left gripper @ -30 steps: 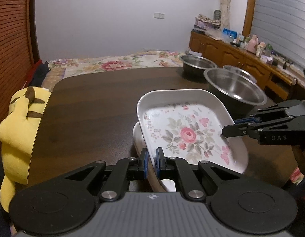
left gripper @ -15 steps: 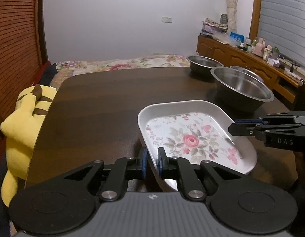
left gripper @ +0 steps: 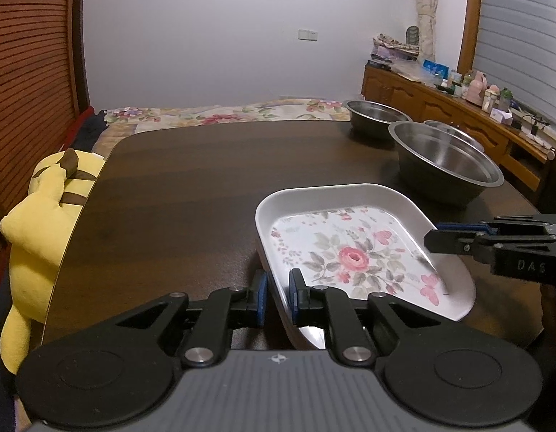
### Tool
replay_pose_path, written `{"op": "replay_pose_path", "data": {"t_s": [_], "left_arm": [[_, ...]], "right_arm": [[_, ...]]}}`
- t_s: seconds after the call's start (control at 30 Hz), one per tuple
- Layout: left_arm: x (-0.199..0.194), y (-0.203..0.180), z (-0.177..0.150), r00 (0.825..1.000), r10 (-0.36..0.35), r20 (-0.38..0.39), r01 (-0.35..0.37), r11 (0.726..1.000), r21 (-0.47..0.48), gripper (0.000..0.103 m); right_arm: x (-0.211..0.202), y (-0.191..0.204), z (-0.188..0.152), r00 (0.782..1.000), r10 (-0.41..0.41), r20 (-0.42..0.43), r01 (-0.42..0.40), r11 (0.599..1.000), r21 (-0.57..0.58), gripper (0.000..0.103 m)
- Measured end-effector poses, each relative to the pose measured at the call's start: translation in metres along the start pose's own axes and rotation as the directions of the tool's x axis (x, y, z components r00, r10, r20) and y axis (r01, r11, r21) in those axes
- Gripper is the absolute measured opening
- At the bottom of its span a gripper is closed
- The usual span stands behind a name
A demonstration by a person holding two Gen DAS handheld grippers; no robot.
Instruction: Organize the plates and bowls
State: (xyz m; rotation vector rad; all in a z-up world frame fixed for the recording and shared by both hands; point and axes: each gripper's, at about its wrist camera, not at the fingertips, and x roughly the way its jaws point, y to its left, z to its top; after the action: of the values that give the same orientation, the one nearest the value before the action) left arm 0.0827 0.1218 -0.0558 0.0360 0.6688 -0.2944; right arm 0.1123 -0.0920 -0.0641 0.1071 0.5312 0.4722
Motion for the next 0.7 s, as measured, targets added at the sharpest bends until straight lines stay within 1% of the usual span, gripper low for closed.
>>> {"op": "replay_pose_path", "data": {"t_s": [0.23, 0.37, 0.43, 0.5, 0.53, 0.6, 0.63, 0.7], "left_arm": [[-0.009, 0.000, 0.011, 0.999, 0.020, 0.037, -0.020, 1.000, -0.023, 0.015], [-0.011, -0.011, 0.024, 0.998, 0.017, 0.063, -0.017, 1.000, 0.001, 0.015], [-0.010, -0.019, 0.032, 0.997, 0.010, 0.077, -0.011, 1.000, 0.008, 0.020], [-0.007, -0.027, 0.039, 0.995, -0.003, 0.095, 0.002, 1.000, 0.015, 0.032], [-0.005, -0.033, 0.044, 0.995, -0.012, 0.103, 0.010, 1.000, 0.023, 0.035], [-0.001, -0.044, 0.051, 0.993, -0.027, 0.116, 0.022, 0.999, 0.038, 0.041], [0.002, -0.050, 0.054, 0.992, -0.034, 0.123, 0.029, 0.999, 0.043, 0.043], [0.009, -0.061, 0.062, 0.990, -0.050, 0.135, 0.044, 0.998, 0.051, 0.052]], "right_arm": [[-0.026, -0.015, 0.007, 0.997, -0.018, 0.079, 0.016, 1.000, 0.026, 0.018], [-0.050, -0.029, 0.013, 0.987, -0.065, 0.149, 0.063, 0.998, 0.021, 0.018], [-0.062, -0.038, 0.017, 0.979, -0.096, 0.180, 0.094, 0.995, 0.022, 0.018], [-0.073, -0.048, 0.020, 0.969, -0.133, 0.208, 0.131, 0.991, 0.023, 0.019], [-0.078, -0.055, 0.020, 0.963, -0.154, 0.222, 0.152, 0.988, 0.025, 0.022], [-0.087, -0.069, 0.021, 0.952, -0.190, 0.242, 0.186, 0.982, 0.039, 0.022], [-0.089, -0.075, 0.022, 0.948, -0.200, 0.247, 0.194, 0.980, 0.049, 0.022], [-0.093, -0.090, 0.023, 0.941, -0.223, 0.254, 0.214, 0.975, 0.062, 0.022]]}}
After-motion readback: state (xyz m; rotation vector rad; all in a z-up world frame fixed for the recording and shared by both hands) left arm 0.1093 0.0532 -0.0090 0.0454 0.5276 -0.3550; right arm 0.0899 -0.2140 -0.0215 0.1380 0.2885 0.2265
